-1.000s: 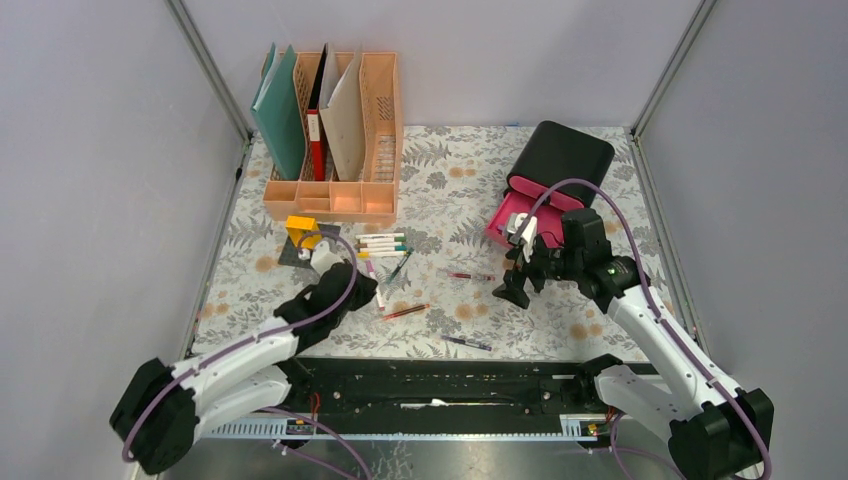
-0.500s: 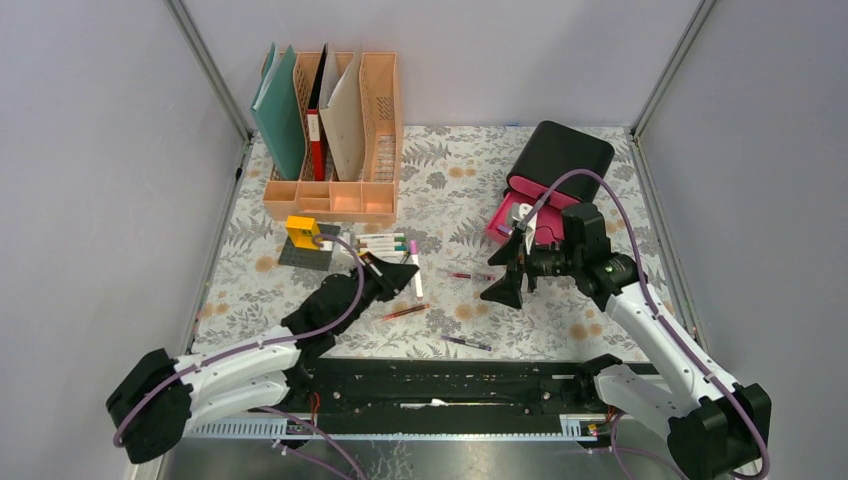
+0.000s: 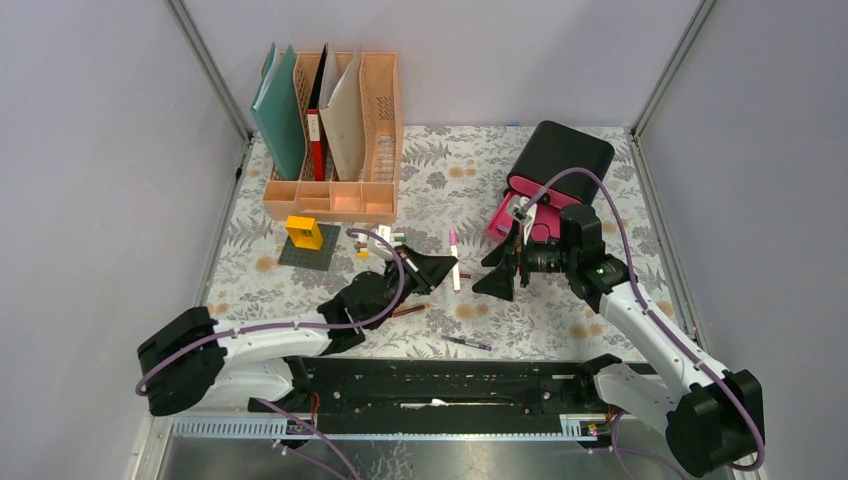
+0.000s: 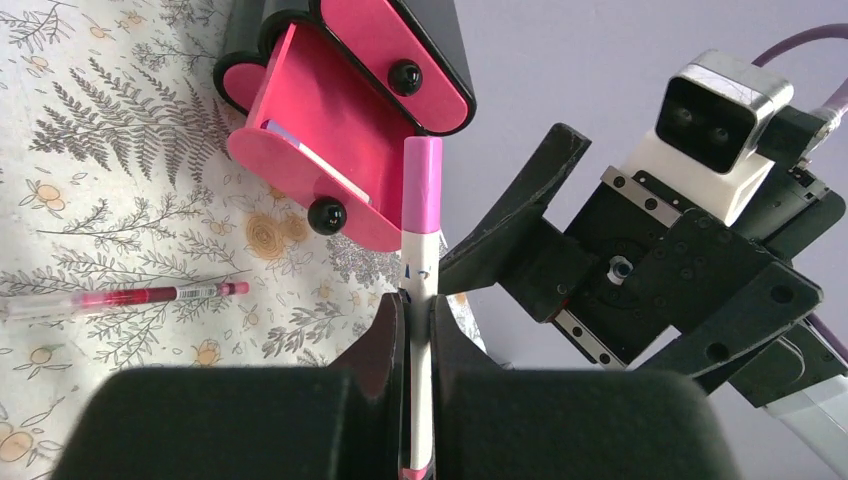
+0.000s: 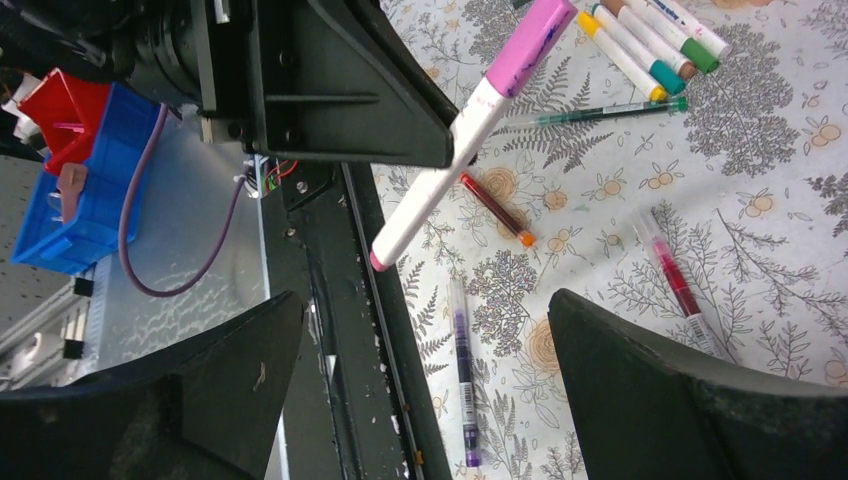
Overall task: Organize the desk
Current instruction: Place the stationery in the drawer.
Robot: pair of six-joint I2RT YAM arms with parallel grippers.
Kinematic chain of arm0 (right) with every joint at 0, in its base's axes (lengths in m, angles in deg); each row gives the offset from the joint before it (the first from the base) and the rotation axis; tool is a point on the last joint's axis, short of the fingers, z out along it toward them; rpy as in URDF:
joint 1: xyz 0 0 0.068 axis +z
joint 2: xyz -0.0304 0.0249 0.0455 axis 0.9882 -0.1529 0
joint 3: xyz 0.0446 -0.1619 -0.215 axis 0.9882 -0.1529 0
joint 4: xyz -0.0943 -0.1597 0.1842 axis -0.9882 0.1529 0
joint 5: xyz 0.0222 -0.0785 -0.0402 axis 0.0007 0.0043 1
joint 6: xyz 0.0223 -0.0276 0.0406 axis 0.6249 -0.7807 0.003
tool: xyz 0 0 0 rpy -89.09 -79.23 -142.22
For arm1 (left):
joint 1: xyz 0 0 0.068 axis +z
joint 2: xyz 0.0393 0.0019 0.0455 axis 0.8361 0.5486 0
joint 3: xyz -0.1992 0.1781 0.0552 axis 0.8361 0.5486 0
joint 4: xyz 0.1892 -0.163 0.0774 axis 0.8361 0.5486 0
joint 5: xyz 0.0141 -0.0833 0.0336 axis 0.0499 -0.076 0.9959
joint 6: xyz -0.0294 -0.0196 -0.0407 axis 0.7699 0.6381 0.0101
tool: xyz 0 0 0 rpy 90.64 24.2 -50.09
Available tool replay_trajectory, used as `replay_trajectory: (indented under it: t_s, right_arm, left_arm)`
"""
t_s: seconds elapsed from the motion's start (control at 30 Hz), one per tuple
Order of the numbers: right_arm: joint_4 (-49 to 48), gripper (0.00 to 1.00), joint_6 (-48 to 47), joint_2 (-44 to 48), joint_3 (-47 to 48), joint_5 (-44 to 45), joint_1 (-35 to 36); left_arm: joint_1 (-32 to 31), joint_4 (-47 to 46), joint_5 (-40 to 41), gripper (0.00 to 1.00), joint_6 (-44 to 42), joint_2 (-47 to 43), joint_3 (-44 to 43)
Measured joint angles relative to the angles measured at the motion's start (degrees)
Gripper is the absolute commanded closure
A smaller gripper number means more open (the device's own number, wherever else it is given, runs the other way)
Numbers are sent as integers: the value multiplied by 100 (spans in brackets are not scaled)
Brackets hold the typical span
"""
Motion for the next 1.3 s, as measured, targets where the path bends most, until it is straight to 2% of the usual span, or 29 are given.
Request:
replay_trajectory:
  t_s: [0.37, 0.53, 0.8, 0.93, 1.0, 1.17, 1.3]
  right_arm:
    - [-568, 0, 739, -415, -72, -81, 0]
    - [-640, 9, 824, -459, -94, -37, 0]
    - [-680, 68, 892, -463, -94, 68, 0]
    - [-634, 88, 938, -476, -94, 144, -9]
    - [-551, 93, 933, -509, -92, 221, -35]
    - [-304, 99, 686, -529, -15, 291, -17]
    - [46, 100, 321, -529, 105, 448, -17]
  left_arm:
    - [-221, -487, 157, 100, -63, 920, -553]
    - [-302, -647, 205, 100, -101, 1082, -726]
    - [-378, -789, 219, 100, -164, 1298, -800]
    - [-393, -809, 219, 99, -245, 1327, -826]
    - [-396, -791, 223, 80, -332, 1327, -826]
    - [-400, -719, 225, 41, -472, 1290, -824]
    - [-411, -437, 254, 20, -623, 857, -765]
